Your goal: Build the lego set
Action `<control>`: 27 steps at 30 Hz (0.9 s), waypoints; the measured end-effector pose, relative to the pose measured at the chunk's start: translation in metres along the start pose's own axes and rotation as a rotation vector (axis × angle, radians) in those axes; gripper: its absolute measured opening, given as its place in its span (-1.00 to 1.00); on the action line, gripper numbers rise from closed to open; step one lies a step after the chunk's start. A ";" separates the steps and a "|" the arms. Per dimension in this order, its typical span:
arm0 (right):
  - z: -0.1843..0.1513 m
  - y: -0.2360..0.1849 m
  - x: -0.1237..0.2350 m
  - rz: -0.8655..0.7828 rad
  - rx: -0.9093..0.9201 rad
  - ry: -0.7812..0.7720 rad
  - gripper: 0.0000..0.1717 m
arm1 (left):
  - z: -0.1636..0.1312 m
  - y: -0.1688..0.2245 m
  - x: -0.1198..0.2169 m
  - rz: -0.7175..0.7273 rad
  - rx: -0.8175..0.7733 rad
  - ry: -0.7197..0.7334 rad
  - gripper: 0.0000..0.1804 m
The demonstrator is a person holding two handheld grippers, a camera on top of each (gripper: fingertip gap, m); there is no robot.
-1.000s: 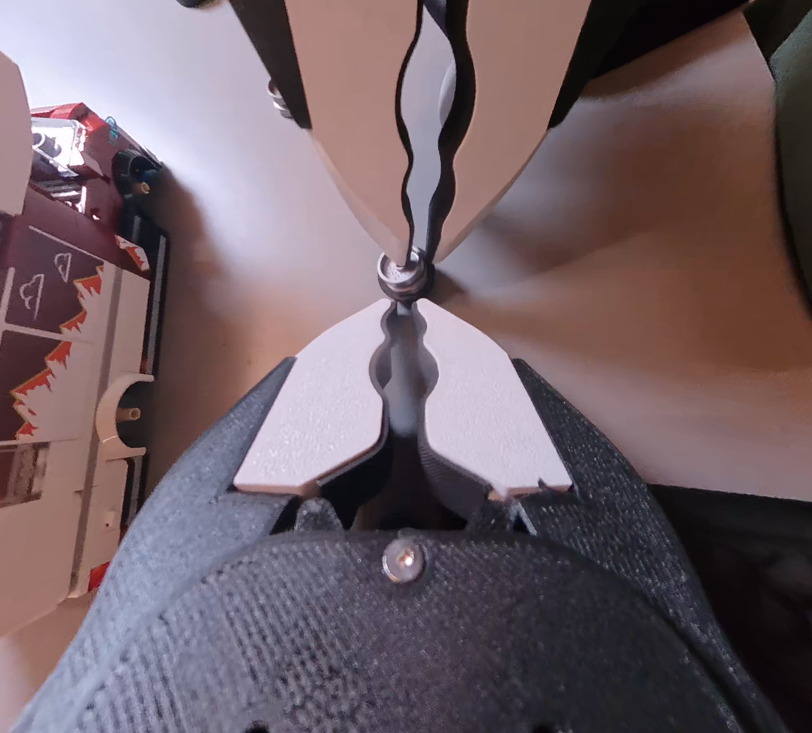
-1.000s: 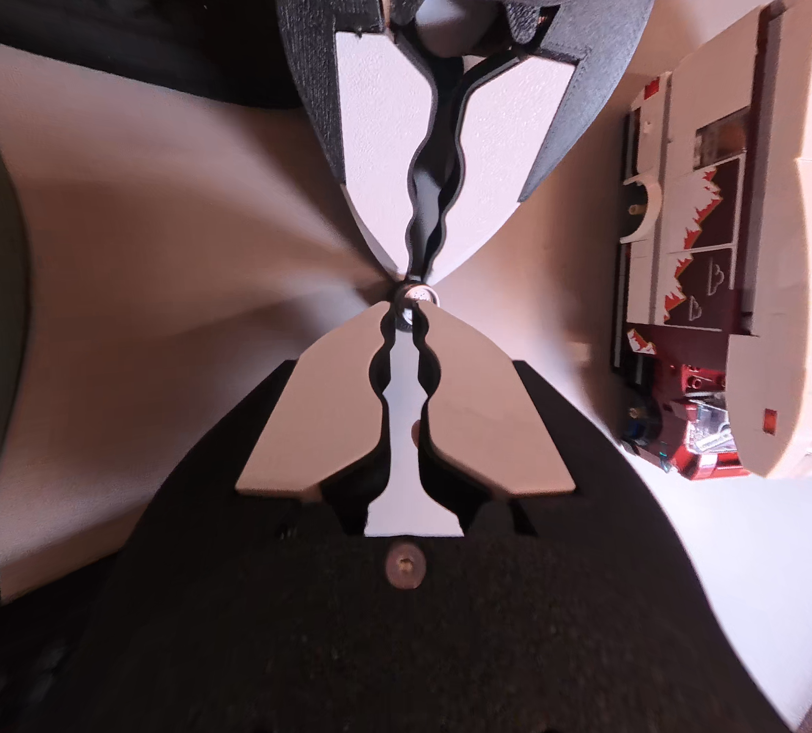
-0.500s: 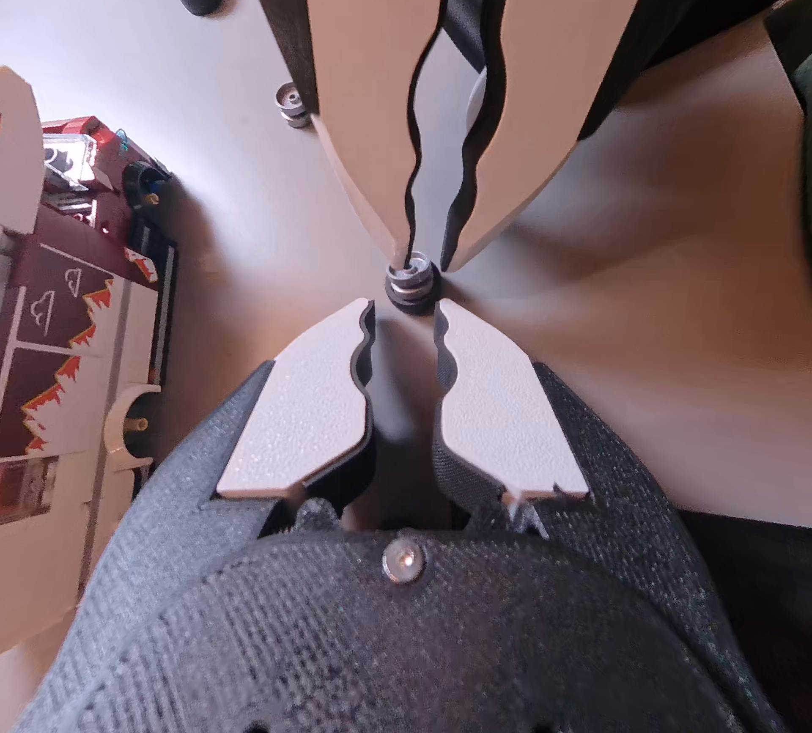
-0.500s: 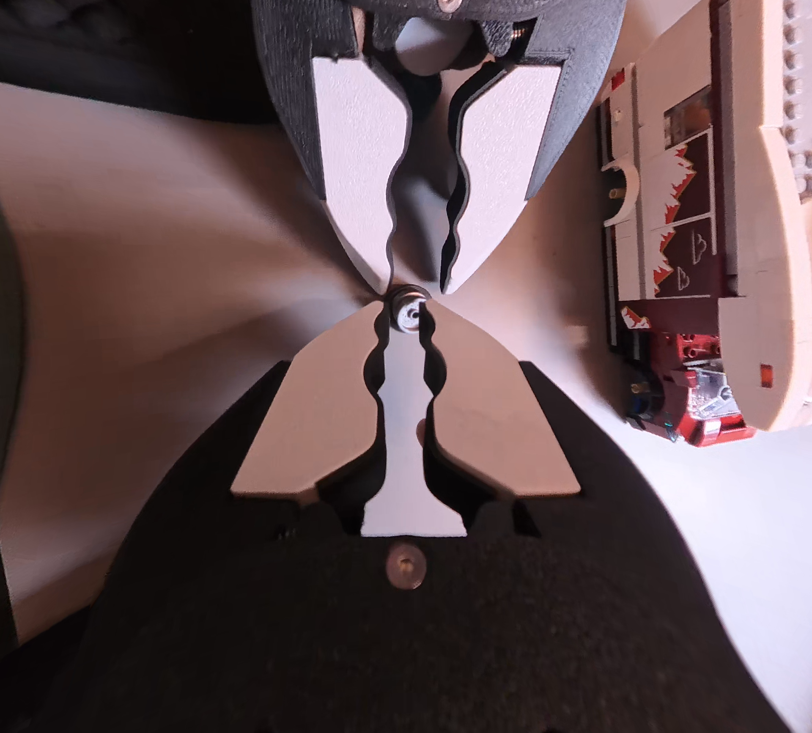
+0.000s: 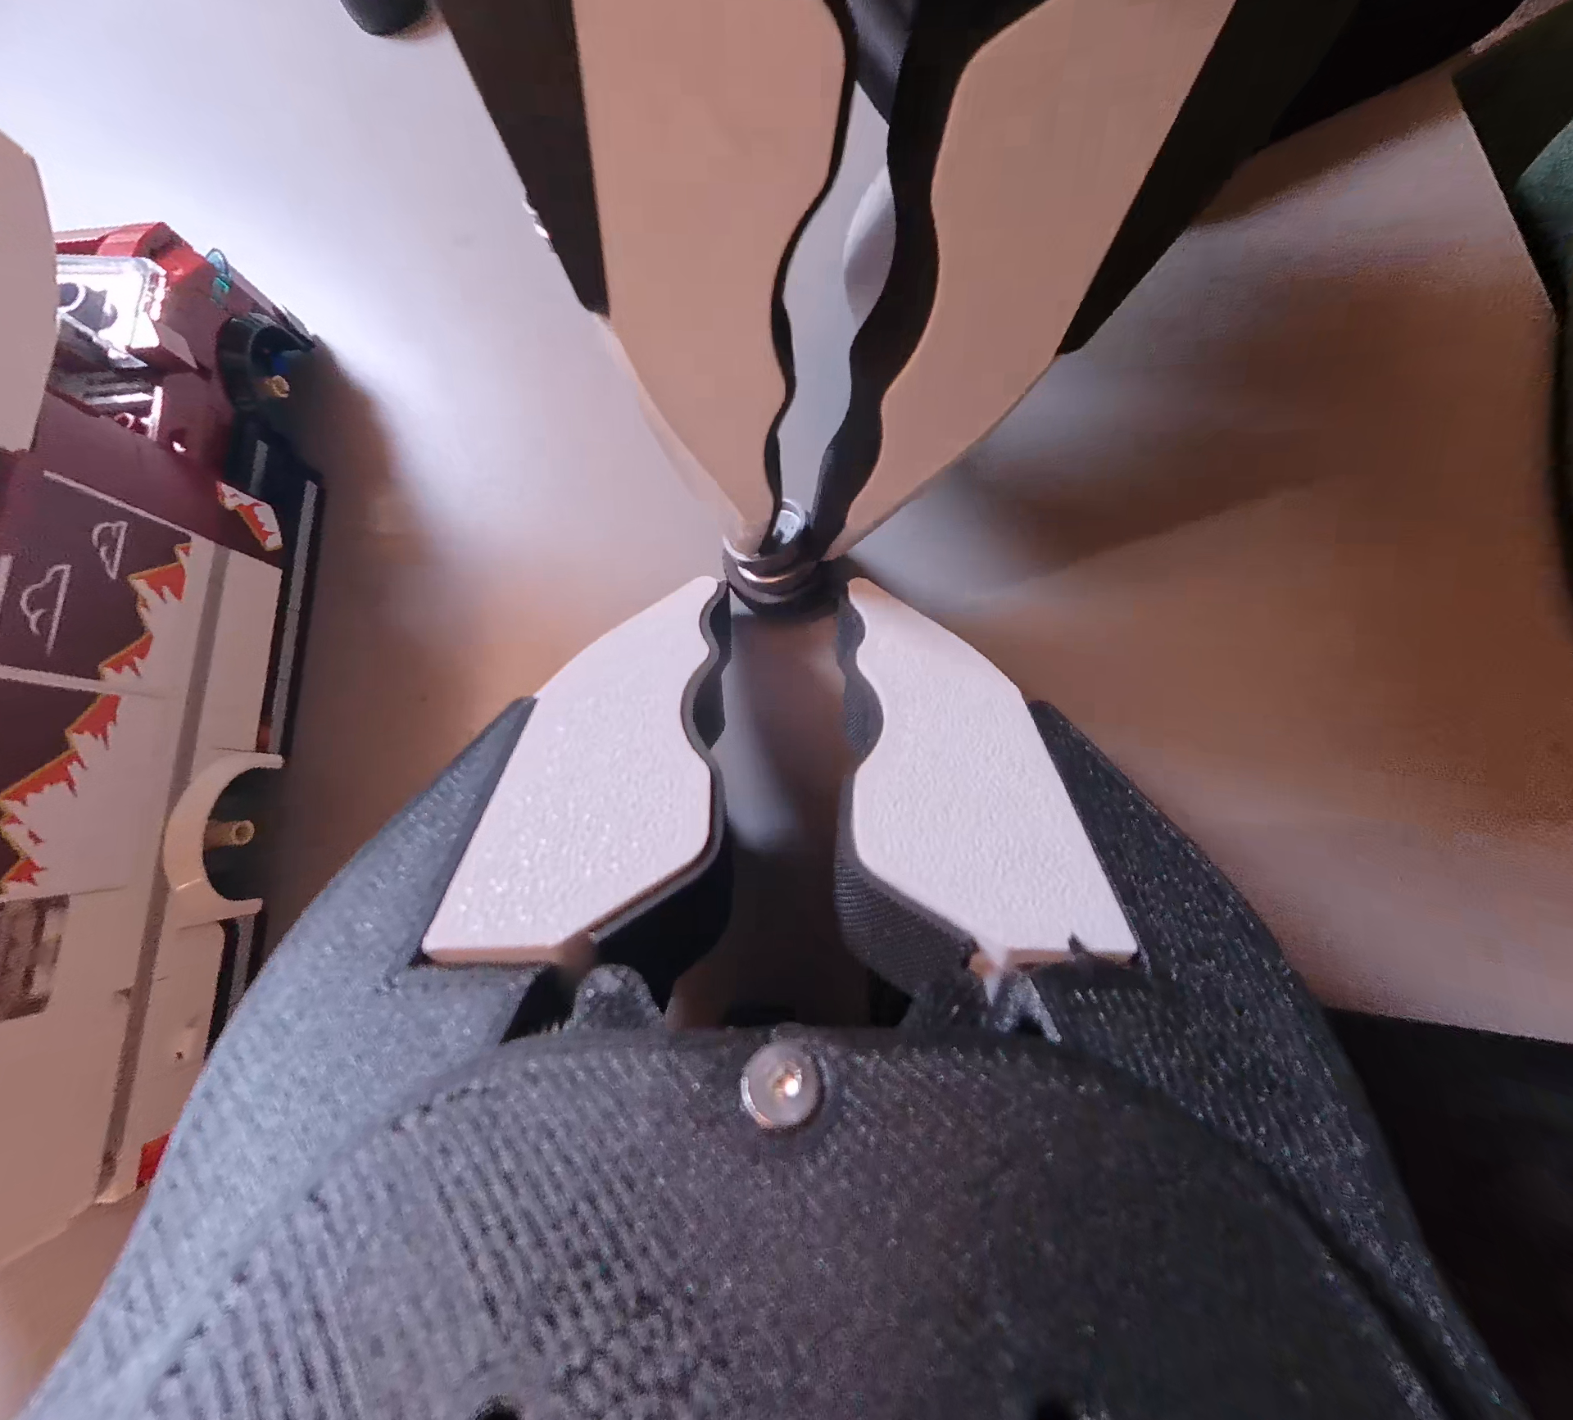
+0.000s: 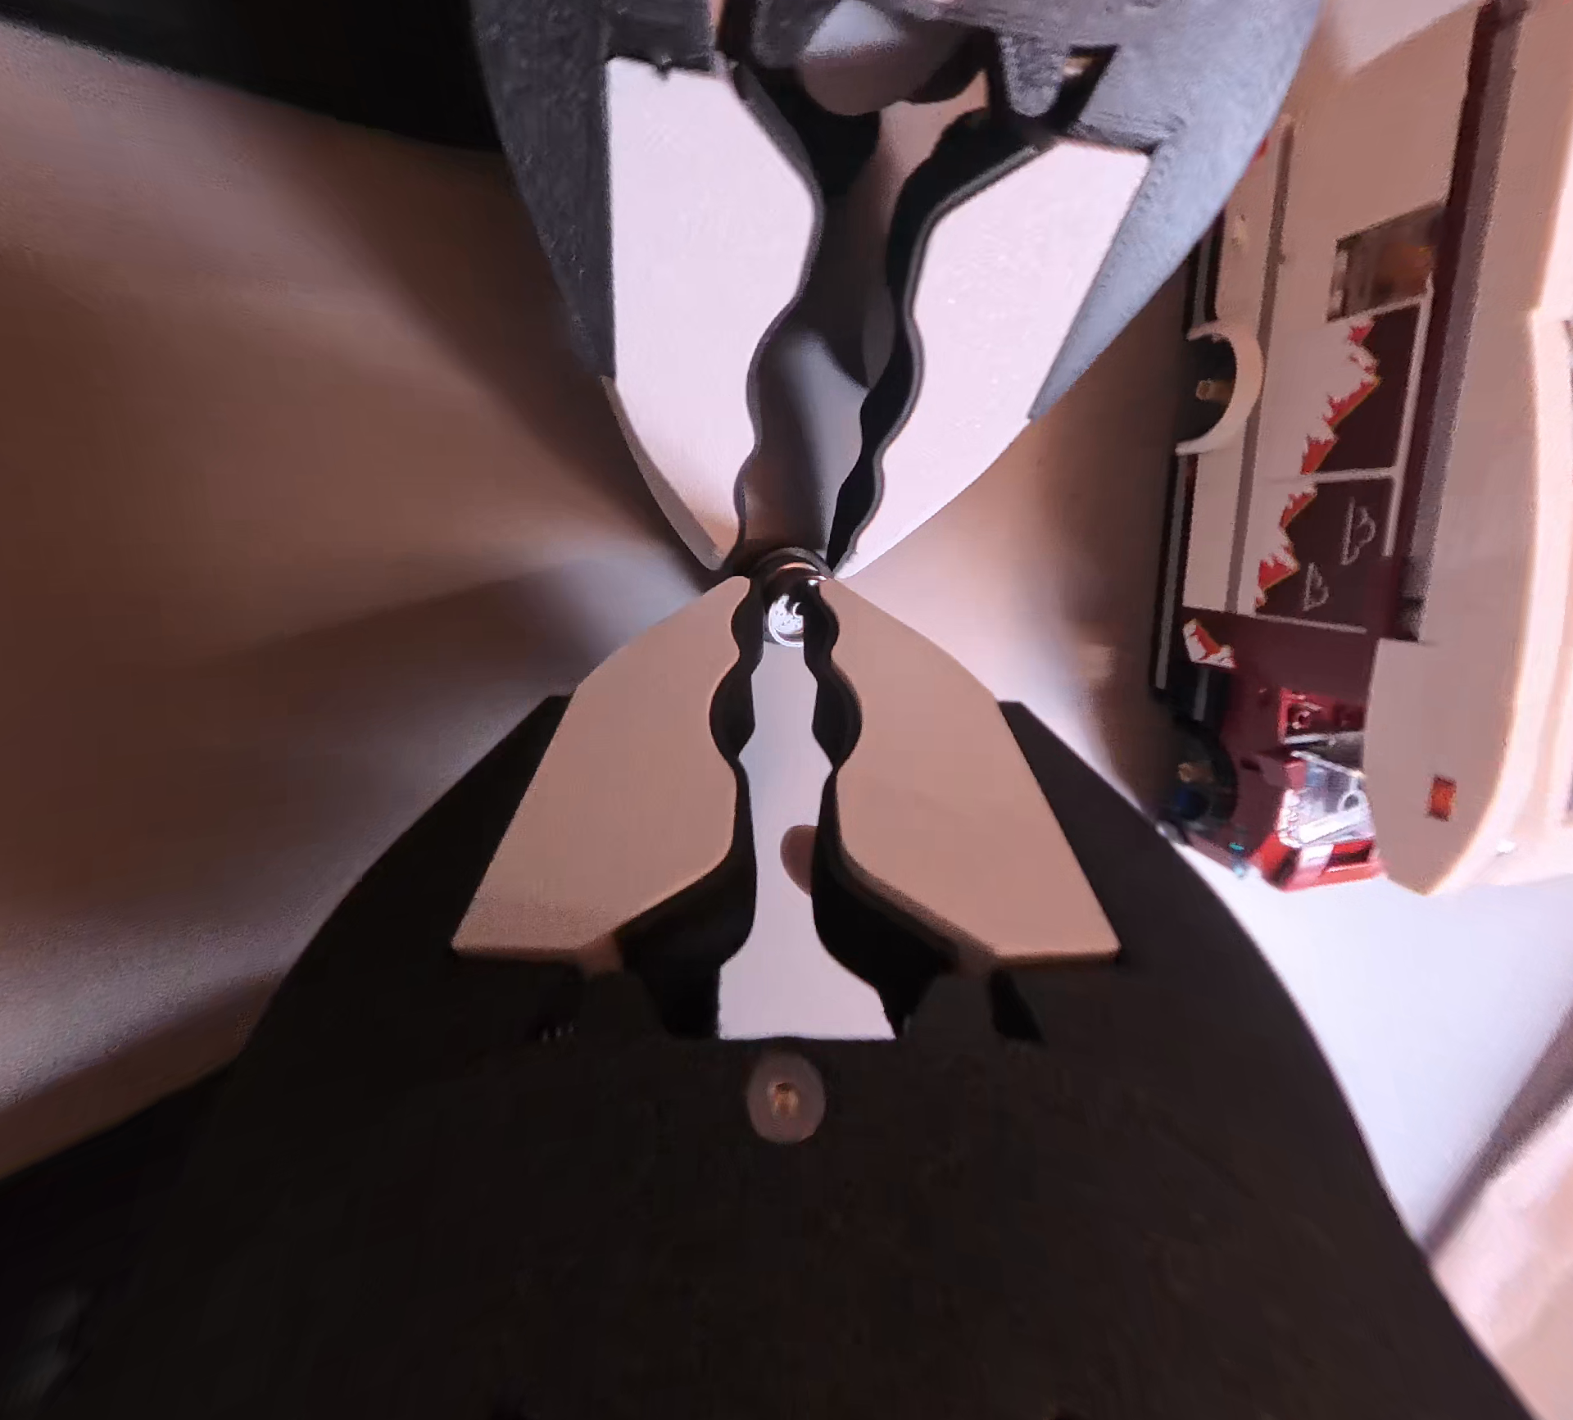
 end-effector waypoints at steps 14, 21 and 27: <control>0.000 -0.002 -0.001 0.041 0.300 -0.128 -0.91 | -0.001 0.003 0.001 -0.032 -0.004 0.011 -0.68; 0.001 -0.003 -0.003 0.076 0.430 -0.155 -0.92 | -0.001 0.003 0.002 -0.042 -0.005 0.013 -0.68; 0.002 -0.004 -0.004 0.088 0.462 -0.164 -0.92 | -0.001 0.003 0.002 -0.042 -0.004 0.013 -0.69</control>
Point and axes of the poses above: each gripper's, where its closed fingertips meet, x back along the fingers, z out of its top, y = z × x across the jaws, the point moved 1 cm from there along x, back along the fingers, and after that the axes turned 4 degrees about y, right-handed, at the moved point
